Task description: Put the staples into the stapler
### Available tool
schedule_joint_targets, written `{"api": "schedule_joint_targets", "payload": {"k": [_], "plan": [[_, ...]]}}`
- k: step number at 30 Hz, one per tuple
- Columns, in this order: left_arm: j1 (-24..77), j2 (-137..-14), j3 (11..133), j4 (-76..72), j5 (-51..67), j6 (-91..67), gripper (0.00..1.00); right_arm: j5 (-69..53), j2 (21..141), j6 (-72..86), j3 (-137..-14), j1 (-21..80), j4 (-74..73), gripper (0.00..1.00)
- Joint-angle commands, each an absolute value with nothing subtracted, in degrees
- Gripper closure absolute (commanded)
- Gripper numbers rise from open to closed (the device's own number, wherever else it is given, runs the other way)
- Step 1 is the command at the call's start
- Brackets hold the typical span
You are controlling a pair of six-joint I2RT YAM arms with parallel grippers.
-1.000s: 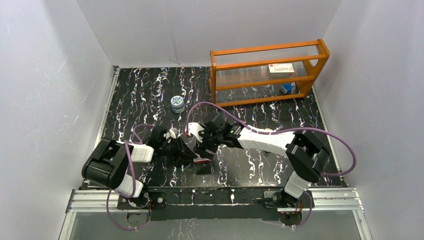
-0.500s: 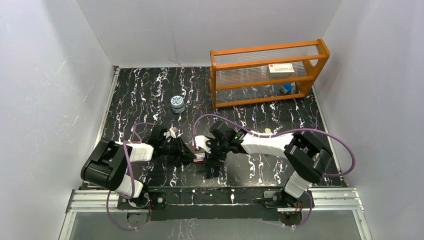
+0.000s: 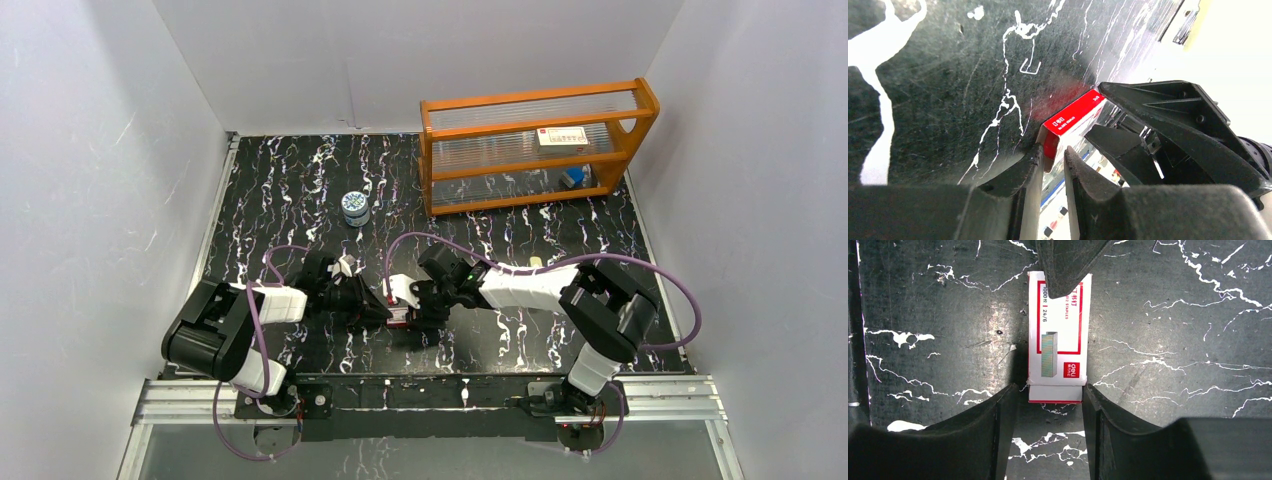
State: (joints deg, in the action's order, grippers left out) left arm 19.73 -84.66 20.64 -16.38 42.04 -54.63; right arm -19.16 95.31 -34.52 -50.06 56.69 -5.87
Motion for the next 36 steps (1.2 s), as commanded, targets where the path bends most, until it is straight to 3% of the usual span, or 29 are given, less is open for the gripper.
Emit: {"api": "schedule_joint_targets", "payload": {"k": [1, 10, 20, 36], "plan": [[19.89, -83.23, 21.71, -14.79, 42.29, -53.35, 0.8, -17.98, 95.37, -35.79, -49.06, 56.57, -4.1, 0.46], [19.87, -82.63, 21.88, -14.07, 41.95, -53.02, 0.82, -17.02, 95.32, -36.09, -48.79, 56.55, -4.04, 0.54], [19.86, -77.83, 23.02, -10.49, 40.87, -48.82, 1.0, -17.56, 95.97, -35.8, -49.88, 56.58, -5.81, 0.58], [19.78, -75.35, 23.18, -5.65, 37.34, -46.71, 1.0, -14.37, 93.49, -37.94, -48.52, 56.4, -7.01, 0.61]]}}
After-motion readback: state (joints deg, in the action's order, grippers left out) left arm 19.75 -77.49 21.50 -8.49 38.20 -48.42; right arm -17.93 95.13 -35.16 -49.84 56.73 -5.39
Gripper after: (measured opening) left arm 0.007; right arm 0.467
